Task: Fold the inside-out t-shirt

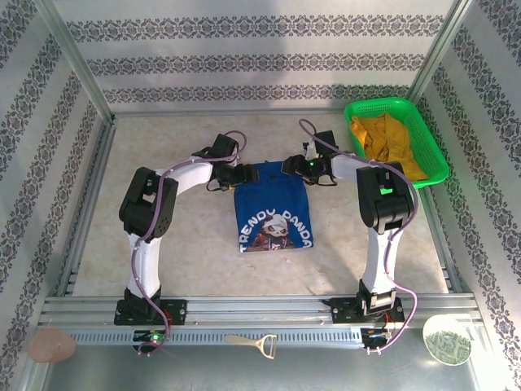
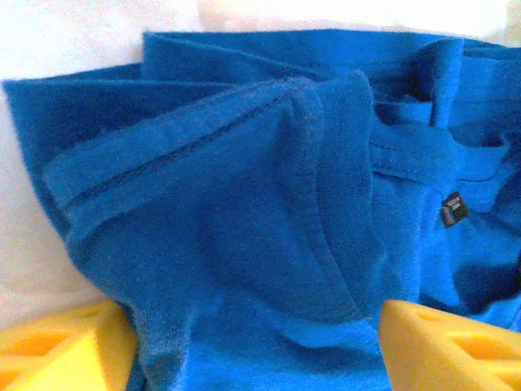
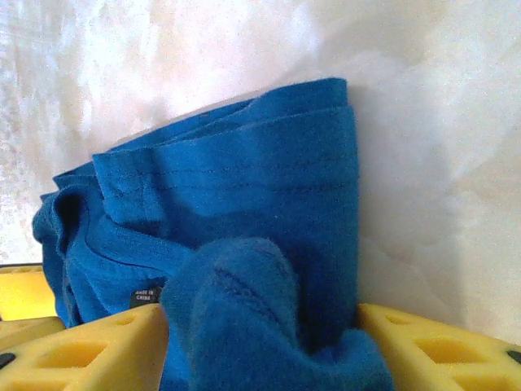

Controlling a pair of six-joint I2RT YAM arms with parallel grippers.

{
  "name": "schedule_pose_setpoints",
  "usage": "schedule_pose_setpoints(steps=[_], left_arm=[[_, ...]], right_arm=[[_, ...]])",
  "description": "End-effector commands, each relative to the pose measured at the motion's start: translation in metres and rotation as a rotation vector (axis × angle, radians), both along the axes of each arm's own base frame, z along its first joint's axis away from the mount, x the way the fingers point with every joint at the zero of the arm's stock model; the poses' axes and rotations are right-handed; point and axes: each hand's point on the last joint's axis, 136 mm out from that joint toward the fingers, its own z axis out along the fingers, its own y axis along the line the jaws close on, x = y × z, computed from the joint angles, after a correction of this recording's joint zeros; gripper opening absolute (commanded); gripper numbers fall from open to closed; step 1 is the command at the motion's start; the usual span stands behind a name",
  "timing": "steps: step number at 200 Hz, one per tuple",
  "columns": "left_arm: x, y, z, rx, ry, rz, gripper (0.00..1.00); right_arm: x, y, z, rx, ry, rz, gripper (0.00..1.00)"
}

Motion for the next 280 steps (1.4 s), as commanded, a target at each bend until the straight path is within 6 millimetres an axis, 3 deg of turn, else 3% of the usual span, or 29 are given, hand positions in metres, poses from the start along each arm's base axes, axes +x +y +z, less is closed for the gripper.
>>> schedule_pose_setpoints(steps=[1, 23, 88, 131, 150, 169, 188, 201, 208, 214, 222, 246, 261, 280], left_arm=[[-0.013, 0.025, -0.021, 0.143, 0.067, 0.054, 0.81], [-0.013, 0.028, -0.027, 0.174, 0.085, 0.047, 0.81], [-0.004, -0.019, -0.010, -0.080, -0.023, -0.042, 0.69], [-0.006, -0.013, -0.009, -0.071, -0.045, -0.028, 0.65], [-0.007, -0.010, -0.013, -0.061, -0.035, -0.032, 0.54], [-0.007, -0.005, -0.016, -0.048, -0.038, -0.024, 0.37], [-0.005, 0.004, -0.017, -0.014, -0.050, 0.003, 0.28], [-0.004, 0.013, -0.018, 0.022, -0.058, 0.028, 0.30], [-0.004, 0.016, -0.019, 0.035, -0.059, 0.034, 0.41], [-0.004, 0.019, -0.020, 0.044, -0.058, 0.039, 0.51], [-0.003, 0.021, -0.021, 0.054, -0.058, 0.040, 0.56], [-0.005, 0.022, -0.026, 0.055, -0.051, 0.031, 0.55], [-0.005, 0.020, -0.030, 0.034, -0.041, 0.021, 0.36], [-0.004, 0.014, -0.030, -0.011, -0.044, 0.006, 0.15]], right_arm=[[-0.015, -0.001, -0.022, -0.006, 0.072, -0.007, 0.62], [-0.016, 0.001, -0.024, 0.000, 0.080, -0.008, 0.59], [-0.020, 0.019, -0.020, 0.071, 0.068, 0.039, 0.52], [-0.020, 0.022, -0.022, 0.066, 0.074, 0.034, 0.48], [-0.017, 0.022, -0.026, 0.081, 0.086, 0.013, 0.41], [-0.015, 0.024, -0.025, 0.094, 0.087, -0.001, 0.25], [-0.013, 0.024, -0.027, 0.098, 0.092, -0.017, 0.25], [-0.011, 0.022, -0.029, 0.094, 0.098, -0.030, 0.27], [-0.012, 0.022, -0.031, 0.090, 0.103, -0.037, 0.31], [-0.011, 0.021, -0.032, 0.088, 0.108, -0.043, 0.41], [-0.011, 0.021, -0.033, 0.087, 0.112, -0.047, 0.47], [-0.012, 0.022, -0.037, 0.089, 0.124, -0.053, 0.16], [-0.014, 0.023, -0.040, 0.094, 0.131, -0.050, 0.00], [-0.016, 0.021, -0.039, 0.098, 0.130, -0.054, 0.00]])
